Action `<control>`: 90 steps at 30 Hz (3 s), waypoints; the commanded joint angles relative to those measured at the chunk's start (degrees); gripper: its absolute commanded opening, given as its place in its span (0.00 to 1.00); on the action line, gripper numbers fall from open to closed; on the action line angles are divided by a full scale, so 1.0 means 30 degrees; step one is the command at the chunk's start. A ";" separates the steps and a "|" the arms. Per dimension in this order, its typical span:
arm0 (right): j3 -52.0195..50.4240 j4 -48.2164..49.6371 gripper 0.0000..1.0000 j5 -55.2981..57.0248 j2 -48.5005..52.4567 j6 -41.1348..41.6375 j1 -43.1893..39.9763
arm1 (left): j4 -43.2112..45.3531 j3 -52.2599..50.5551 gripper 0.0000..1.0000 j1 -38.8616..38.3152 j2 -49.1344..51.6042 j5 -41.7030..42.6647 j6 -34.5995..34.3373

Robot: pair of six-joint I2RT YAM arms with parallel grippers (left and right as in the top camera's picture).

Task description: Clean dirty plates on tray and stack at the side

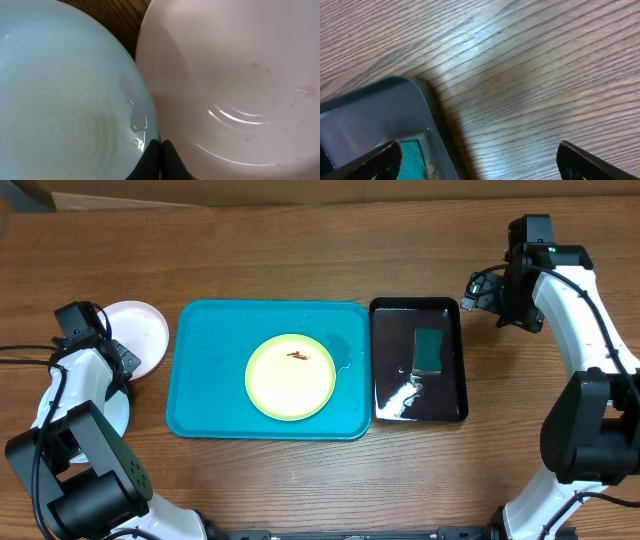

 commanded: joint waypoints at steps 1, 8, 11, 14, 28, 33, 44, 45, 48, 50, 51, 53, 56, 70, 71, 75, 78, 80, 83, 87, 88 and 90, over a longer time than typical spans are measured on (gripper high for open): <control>0.0240 0.0058 1.00 0.0051 -0.0401 0.0138 -0.0036 | -0.0044 0.0576 0.04 0.0073 0.0117 0.0248 -0.0036; 0.0240 0.0058 1.00 0.0051 -0.0401 0.0146 -0.0036 | -0.3410 0.4568 0.04 -0.0015 0.0117 0.0772 0.0466; 0.0240 0.0058 1.00 0.0051 -0.0401 0.0146 -0.0036 | -0.4255 0.6156 0.04 -0.0262 0.0117 0.0947 0.1005; 0.0240 0.0058 1.00 0.0051 -0.0401 0.0138 -0.0036 | -0.4204 0.6892 0.04 -0.0743 0.0117 0.1115 0.1384; 0.0240 0.0058 1.00 0.0051 -0.0401 0.0146 -0.0036 | -0.1676 0.6892 0.04 -0.4401 0.1625 -0.0430 0.0495; 0.0240 0.0058 1.00 0.0051 -0.0401 0.0146 -0.0036 | -0.2251 0.7140 0.28 -0.4233 0.2426 0.0772 0.0000; 0.0240 0.0058 1.00 0.0051 -0.0401 0.0146 -0.0036 | -0.8786 1.1424 0.39 -0.1632 0.2426 0.1392 -0.0357; 0.0240 0.0066 1.00 0.0051 -0.0401 0.0146 -0.0036 | -0.9005 1.1329 0.39 -0.1384 0.2514 0.1166 -0.0357; 0.0240 0.0058 1.00 0.0051 -0.0401 0.0138 -0.0036 | -0.9296 1.0644 0.33 -0.0678 0.2878 0.0772 -0.0350; 0.0240 0.0058 1.00 0.0051 -0.0401 0.0146 -0.0036 | -0.9187 1.0076 0.32 -0.0342 0.3249 0.0794 -0.0350; 0.0240 0.0066 1.00 0.0051 -0.0401 0.0138 -0.0036 | -0.9041 0.9734 0.32 -0.0219 0.3548 0.0794 -0.0342; 0.0240 0.0066 1.00 0.0051 -0.0401 0.0138 -0.0036 | -0.8714 0.9180 0.33 -0.0102 0.4065 0.0801 -0.0270; 0.0240 0.0058 1.00 0.0051 -0.0401 0.0146 -0.0036 | -0.8327 0.8874 0.33 -0.0073 0.5085 0.0801 -0.0204; 0.0240 0.0058 1.00 0.0051 -0.0401 0.0146 -0.0036 | -0.6965 0.9260 0.04 -0.0058 0.6288 0.1202 -0.0073; 0.0240 0.0058 1.00 0.0051 -0.0401 0.0146 -0.0036 | -0.7009 0.9500 0.04 -0.0087 0.6215 0.1581 0.0204; 0.0240 0.0058 1.00 0.0051 -0.0401 0.0146 -0.0036 | -0.7242 1.0841 0.04 -0.0466 0.5989 0.2951 0.0736; 0.0240 0.0058 1.00 0.0051 -0.0401 0.0146 -0.0036 | -0.7599 1.2218 0.04 -0.0947 0.5967 0.2980 0.0743; 0.0240 0.0066 1.00 0.0051 -0.0401 0.0146 -0.0036 | -0.7708 1.2983 0.04 -0.1326 0.5967 0.2965 0.0823; 0.0240 0.0058 1.00 0.0051 -0.0401 0.0146 -0.0036 | -0.7366 1.3449 0.04 -0.1938 0.5967 0.2980 0.0823; 0.0240 0.0066 1.00 0.0051 -0.0401 0.0138 -0.0036 | -0.6375 1.3435 0.04 -0.2936 0.6047 0.2965 0.0867; 0.0240 0.0066 1.00 0.0051 -0.0401 0.0146 -0.0036 | -0.6178 1.3398 0.04 -0.3162 0.6047 0.2951 0.0867; 0.0240 0.0066 1.00 0.0051 -0.0401 0.0146 -0.0036 | -0.5974 1.3384 0.04 -0.3606 0.6047 0.2623 0.0780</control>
